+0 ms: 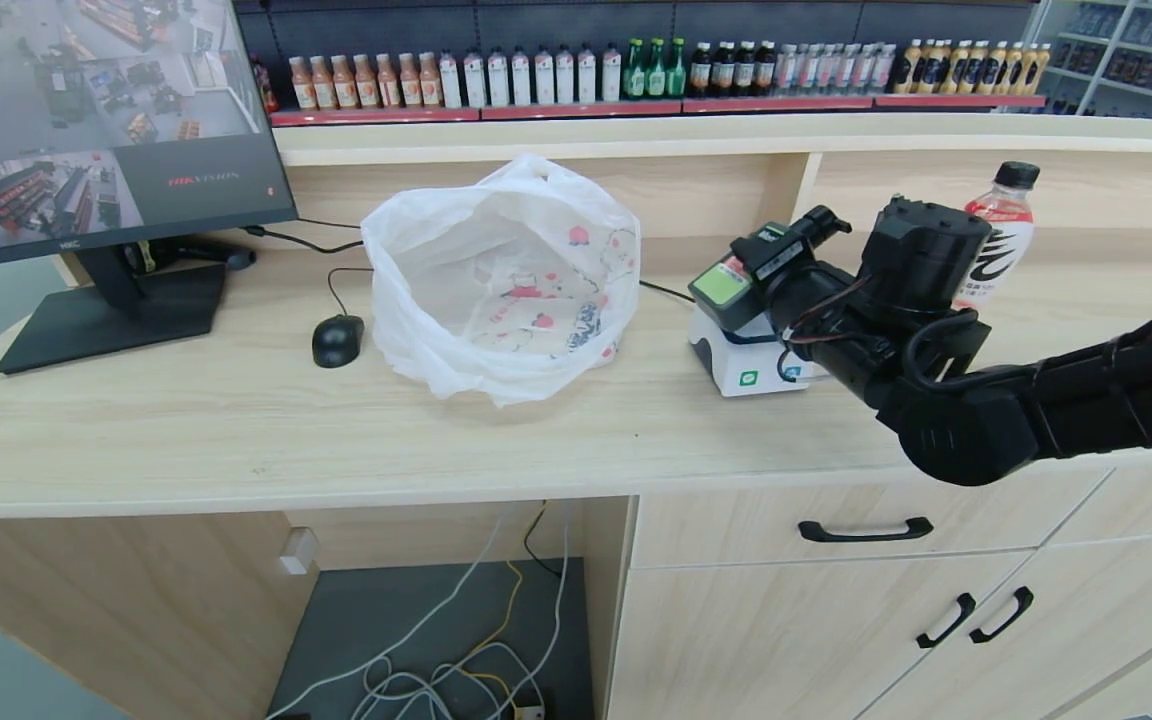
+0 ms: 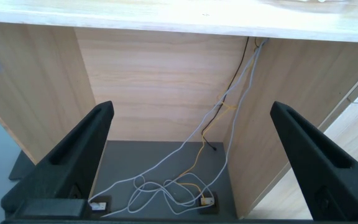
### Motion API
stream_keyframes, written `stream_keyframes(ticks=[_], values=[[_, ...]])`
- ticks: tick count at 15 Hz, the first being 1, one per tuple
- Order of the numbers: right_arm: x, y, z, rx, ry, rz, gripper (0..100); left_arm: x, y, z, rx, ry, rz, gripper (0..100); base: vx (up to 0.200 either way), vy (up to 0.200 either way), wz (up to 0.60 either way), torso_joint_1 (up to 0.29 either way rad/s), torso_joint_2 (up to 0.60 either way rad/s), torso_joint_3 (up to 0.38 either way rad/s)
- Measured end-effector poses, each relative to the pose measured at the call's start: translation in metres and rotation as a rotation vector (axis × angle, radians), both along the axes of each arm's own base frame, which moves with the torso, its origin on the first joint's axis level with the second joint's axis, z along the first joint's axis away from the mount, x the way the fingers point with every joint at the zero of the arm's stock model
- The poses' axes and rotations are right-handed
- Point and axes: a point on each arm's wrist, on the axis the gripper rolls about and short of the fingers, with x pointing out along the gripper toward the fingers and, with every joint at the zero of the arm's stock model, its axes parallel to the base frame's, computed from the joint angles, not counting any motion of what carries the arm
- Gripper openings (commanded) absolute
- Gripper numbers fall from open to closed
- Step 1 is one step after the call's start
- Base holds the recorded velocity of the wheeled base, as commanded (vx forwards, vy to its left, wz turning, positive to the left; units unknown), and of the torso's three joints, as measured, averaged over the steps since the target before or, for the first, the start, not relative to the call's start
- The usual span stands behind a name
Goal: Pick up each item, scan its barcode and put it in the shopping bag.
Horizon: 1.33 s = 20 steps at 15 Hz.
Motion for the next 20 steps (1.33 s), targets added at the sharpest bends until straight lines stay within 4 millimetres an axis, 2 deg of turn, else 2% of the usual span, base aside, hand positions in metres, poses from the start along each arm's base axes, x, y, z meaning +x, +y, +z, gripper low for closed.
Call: stream_keyframes(ticks=[6,20], values=[[0.011,-0.012,-0.002,0.008,0.001,-0.035,0,0.000,0.000,0.000,0.000,0.000,0.000,100,0.000,0.000,0.00,0.000,0.00,0.000],[0.013,-0.015,-0.004,0.012,0.005,-0.044,0,0.000,0.000,0.000,0.000,0.000,0.000,100,0.000,0.000,0.00,0.000,0.00,0.000]])
